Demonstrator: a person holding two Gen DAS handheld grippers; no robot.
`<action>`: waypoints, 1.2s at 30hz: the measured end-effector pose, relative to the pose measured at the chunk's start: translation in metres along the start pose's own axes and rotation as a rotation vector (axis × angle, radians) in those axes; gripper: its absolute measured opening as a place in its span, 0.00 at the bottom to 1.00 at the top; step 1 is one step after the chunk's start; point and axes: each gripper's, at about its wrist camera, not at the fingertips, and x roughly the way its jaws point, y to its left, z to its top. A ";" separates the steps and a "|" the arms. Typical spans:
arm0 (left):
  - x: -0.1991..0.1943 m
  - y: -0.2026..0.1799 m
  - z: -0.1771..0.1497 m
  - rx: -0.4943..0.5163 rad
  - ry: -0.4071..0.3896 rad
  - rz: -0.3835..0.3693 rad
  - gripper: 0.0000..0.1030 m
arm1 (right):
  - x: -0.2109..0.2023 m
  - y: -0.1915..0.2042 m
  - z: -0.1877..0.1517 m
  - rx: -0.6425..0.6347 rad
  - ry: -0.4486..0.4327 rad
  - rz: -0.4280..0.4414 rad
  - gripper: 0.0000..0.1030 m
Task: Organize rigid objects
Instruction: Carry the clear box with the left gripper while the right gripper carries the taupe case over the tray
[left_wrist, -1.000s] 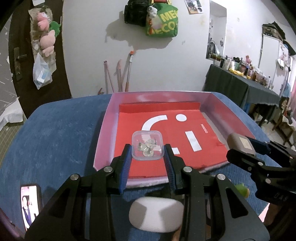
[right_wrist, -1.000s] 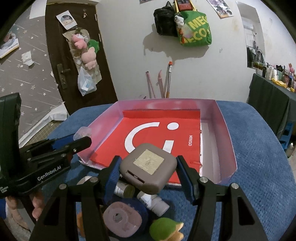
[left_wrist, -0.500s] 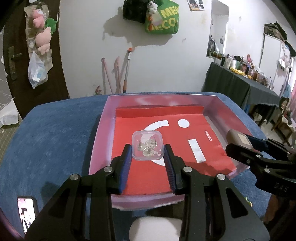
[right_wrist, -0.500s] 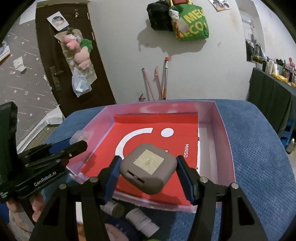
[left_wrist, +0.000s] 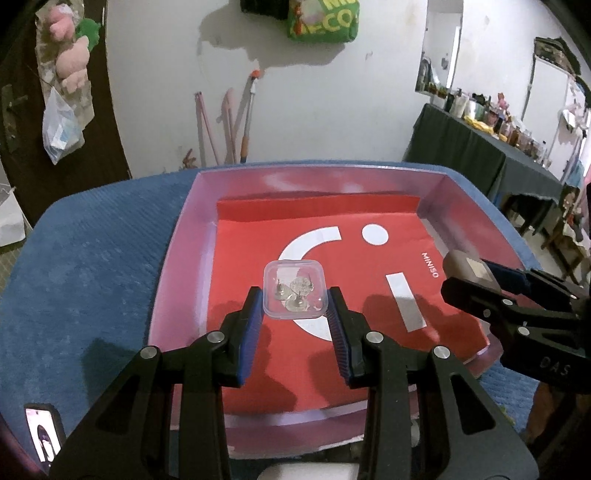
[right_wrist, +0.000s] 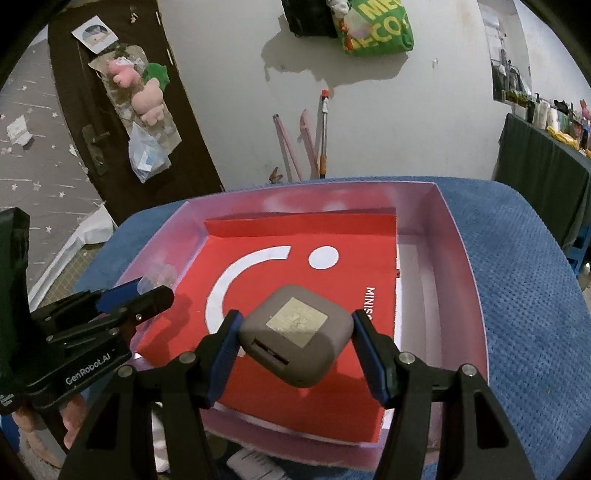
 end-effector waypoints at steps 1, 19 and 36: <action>0.003 0.000 0.000 -0.001 0.009 -0.002 0.32 | 0.002 0.000 0.001 -0.002 0.004 -0.003 0.61; 0.037 0.002 0.000 -0.011 0.107 0.000 0.32 | 0.041 -0.013 0.008 0.032 0.089 -0.039 0.61; 0.057 0.005 -0.002 0.000 0.205 0.014 0.32 | 0.063 -0.014 0.005 0.030 0.174 -0.063 0.61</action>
